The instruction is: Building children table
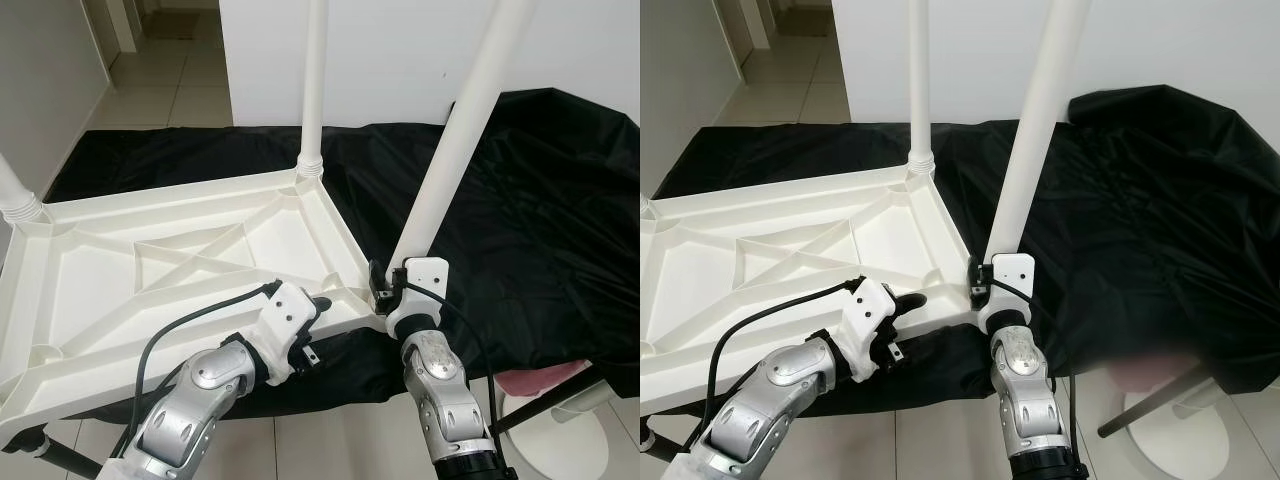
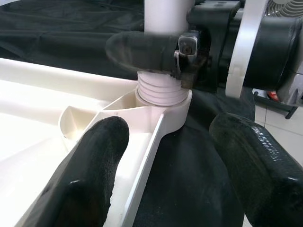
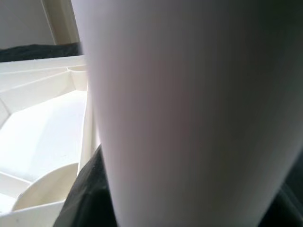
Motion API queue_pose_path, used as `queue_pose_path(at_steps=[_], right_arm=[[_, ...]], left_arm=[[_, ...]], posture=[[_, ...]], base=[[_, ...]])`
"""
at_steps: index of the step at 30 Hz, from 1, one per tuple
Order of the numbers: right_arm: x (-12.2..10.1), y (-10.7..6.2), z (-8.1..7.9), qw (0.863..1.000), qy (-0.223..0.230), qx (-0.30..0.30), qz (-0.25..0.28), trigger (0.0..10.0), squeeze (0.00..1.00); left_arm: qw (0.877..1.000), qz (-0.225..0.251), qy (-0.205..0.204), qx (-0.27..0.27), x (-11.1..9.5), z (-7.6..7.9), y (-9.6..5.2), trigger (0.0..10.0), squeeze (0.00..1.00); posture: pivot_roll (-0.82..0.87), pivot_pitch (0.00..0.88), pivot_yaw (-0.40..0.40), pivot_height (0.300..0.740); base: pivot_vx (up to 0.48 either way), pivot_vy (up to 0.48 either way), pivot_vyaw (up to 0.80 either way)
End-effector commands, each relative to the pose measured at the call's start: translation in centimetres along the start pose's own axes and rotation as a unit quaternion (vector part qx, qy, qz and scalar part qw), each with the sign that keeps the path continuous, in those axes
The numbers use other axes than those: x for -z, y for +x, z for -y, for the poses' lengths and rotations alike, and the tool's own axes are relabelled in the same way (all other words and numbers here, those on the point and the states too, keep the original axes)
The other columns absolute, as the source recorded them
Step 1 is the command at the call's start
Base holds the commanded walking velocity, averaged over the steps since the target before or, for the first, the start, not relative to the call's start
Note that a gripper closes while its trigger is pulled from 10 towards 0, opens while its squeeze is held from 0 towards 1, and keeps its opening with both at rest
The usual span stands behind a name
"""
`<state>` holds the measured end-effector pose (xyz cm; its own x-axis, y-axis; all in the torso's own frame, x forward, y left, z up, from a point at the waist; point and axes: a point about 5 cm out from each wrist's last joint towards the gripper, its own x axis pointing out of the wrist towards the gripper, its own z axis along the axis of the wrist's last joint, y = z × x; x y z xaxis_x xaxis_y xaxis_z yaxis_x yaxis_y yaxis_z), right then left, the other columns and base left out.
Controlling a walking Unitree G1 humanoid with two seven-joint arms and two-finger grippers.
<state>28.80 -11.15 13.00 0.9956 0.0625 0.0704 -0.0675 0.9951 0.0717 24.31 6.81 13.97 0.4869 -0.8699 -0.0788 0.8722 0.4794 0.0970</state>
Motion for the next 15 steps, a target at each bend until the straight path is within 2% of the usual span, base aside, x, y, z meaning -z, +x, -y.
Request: queue_pose_path(at_steps=[1,8,9,10,11,15], right_arm=[[1.3,-0.6,-0.9,0.999,0.038,-0.006,-0.037,10.0,1.0],[-0.5,-0.6,0.4,0.996,0.043,-0.074,0.002,10.0,1.0],[-1.0,-0.5,0.7,0.993,0.036,-0.109,0.013,10.0,0.0],[-1.5,-0.3,1.1,0.989,0.031,-0.141,0.018,10.0,0.0],[-1.5,-0.3,1.1,0.989,0.031,-0.141,0.018,10.0,0.0],[-2.4,0.2,2.0,0.979,0.003,-0.201,0.028,10.0,0.0]], left_arm=[[1.0,-0.003,-0.003,-0.016,0.2,-0.2,-0.2,10.0,0.0],[1.0,0.004,-0.004,-0.017,-0.1,-0.3,-0.1,10.0,0.0],[1.0,0.006,-0.006,-0.017,-0.2,-0.4,0.0,10.0,0.0],[1.0,0.008,-0.01,-0.019,-0.1,-0.4,0.2,10.0,0.0],[1.0,0.008,-0.01,-0.019,-0.1,-0.4,0.2,10.0,0.0],[1.0,0.004,-0.015,-0.025,0.3,-0.3,0.2,10.0,0.0]], posture=[[0.01,0.036,-0.028,0.74],[-0.02,0.05,-0.022,0.74],[-0.02,0.053,-0.023,0.74],[-0.03,0.057,-0.028,0.74],[-0.03,0.057,-0.028,0.74],[-0.02,0.065,-0.026,0.74]], base=[[0.0,0.0,0.0],[0.0,0.0,0.0],[0.0,0.0,0.0],[0.0,0.0,0.0],[0.0,0.0,0.0],[0.0,0.0,0.0]])
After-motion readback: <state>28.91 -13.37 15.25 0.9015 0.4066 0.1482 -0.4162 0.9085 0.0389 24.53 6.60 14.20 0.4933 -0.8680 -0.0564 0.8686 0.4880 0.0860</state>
